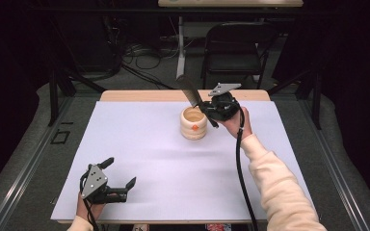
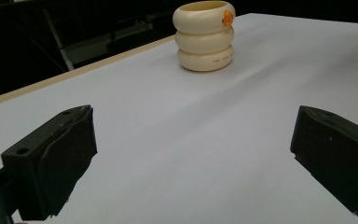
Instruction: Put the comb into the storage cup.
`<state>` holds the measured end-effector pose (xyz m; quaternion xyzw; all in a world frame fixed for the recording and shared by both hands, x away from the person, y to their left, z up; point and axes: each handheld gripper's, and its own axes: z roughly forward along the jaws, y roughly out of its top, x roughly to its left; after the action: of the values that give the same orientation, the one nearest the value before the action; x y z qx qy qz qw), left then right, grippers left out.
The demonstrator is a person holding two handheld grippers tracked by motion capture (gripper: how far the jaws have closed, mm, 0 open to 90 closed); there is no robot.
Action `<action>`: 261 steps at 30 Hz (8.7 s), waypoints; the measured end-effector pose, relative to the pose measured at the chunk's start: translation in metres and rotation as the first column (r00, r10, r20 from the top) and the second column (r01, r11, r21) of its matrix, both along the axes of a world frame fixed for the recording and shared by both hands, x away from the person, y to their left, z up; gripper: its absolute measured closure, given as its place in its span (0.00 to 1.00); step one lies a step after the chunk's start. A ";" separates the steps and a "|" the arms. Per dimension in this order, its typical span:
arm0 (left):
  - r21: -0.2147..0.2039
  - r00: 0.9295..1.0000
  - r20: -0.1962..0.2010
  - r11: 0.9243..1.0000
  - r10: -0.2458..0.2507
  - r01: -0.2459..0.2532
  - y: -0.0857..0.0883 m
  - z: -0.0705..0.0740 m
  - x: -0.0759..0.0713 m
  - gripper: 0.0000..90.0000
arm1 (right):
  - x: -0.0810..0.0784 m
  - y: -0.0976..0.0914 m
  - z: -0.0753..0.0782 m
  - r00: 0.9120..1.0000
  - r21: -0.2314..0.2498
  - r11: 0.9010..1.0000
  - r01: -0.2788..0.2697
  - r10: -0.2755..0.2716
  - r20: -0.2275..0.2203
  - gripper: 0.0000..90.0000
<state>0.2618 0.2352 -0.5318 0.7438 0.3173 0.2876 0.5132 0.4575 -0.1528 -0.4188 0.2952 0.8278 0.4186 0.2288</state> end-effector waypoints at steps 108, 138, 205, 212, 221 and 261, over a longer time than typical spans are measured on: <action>-0.004 1.000 0.003 1.000 -0.001 0.001 0.000 0.000 0.000 0.00 | 0.032 0.039 -0.013 0.994 0.127 0.992 -0.001 -0.014 0.113 0.80; -0.004 1.000 0.004 1.000 0.000 0.000 0.000 0.000 0.000 0.00 | 0.041 0.038 -0.046 0.996 0.085 0.996 -0.030 0.023 0.085 0.80; 0.000 1.000 0.011 1.000 0.001 -0.001 -0.001 0.001 0.000 0.00 | 0.047 0.036 -0.069 1.000 0.004 1.000 -0.028 0.028 0.013 0.80; -0.001 1.000 0.010 1.000 -0.002 0.002 -0.001 0.001 0.000 0.00 | 0.048 0.037 -0.071 0.999 0.007 0.999 -0.040 0.040 0.011 0.80; 0.000 1.000 0.010 1.000 -0.001 0.001 -0.001 0.001 0.000 0.00 | 0.046 0.038 -0.067 0.999 0.004 0.999 -0.039 0.039 -0.021 0.54; 0.002 1.000 0.011 1.000 -0.003 0.003 -0.003 0.001 0.000 0.00 | 0.006 0.002 -0.018 0.986 -0.023 0.994 -0.108 0.104 -0.131 0.02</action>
<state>0.2622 0.2320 -0.5310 0.7431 0.3133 0.2913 0.5146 0.4632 -0.1508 -0.4369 0.2737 0.8616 0.3980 0.1563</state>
